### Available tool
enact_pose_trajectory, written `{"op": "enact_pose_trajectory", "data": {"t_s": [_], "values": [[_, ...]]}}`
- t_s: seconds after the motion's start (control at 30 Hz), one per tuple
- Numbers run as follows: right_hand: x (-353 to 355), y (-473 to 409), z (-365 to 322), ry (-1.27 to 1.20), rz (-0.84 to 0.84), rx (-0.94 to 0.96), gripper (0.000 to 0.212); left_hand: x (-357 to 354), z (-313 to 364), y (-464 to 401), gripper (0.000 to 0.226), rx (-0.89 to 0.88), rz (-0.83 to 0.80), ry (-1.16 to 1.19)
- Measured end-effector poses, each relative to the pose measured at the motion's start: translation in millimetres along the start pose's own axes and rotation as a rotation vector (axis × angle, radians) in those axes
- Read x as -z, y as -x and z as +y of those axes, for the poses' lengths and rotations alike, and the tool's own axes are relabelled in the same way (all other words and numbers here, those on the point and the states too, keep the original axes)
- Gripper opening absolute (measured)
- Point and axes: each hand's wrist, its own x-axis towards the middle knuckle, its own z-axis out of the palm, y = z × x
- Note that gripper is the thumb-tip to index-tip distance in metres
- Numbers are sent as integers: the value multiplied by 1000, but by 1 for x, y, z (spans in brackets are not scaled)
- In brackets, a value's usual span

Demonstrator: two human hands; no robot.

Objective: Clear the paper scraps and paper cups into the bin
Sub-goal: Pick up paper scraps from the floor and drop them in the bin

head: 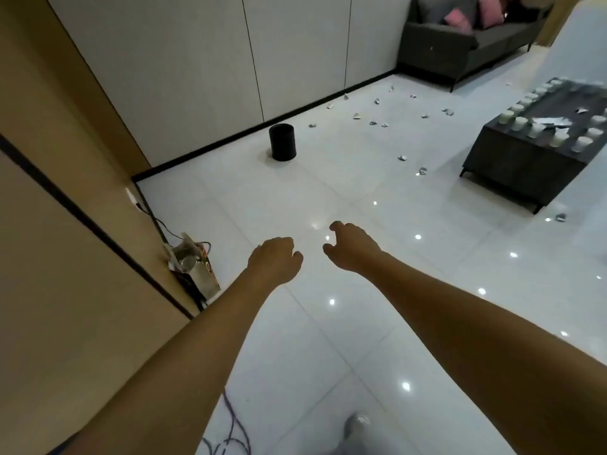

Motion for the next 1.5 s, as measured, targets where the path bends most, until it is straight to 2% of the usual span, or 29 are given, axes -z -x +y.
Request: {"op": "enact_pose_trajectory", "data": {"t_s": [0.33, 0.53, 0.7, 0.8, 0.87, 1.0, 1.13, 1.3, 1.5], "values": [[36, -101, 39, 9, -6, -5, 50, 2, 32, -103, 30, -6, 4, -5], [70, -190, 56, 23, -22, 37, 53, 23, 52, -189, 37, 47, 21, 11], [91, -251, 70, 31, -47, 43, 52, 33, 60, -252, 31, 80, 27, 17], [98, -286, 74, 31, -61, 44, 53, 37, 62, -287, 15, 80, 19, 23], [101, -312, 74, 30, -66, 47, 53, 40, 63, -312, 13, 80, 9, 37], [103, -372, 67, 20, -74, 59, 54, 45, 54, -368, 14, 81, -4, 54], [107, -445, 53, 22, -80, 66, 54, 57, 37, -437, 26, 84, -5, 57], [120, -543, 31, 20, -93, 33, 53, 84, 8, -534, 19, 101, -22, 69], [130, -638, 8, 10, -104, 22, 54, 110, -18, -626, 31, 106, -43, 62]]}}
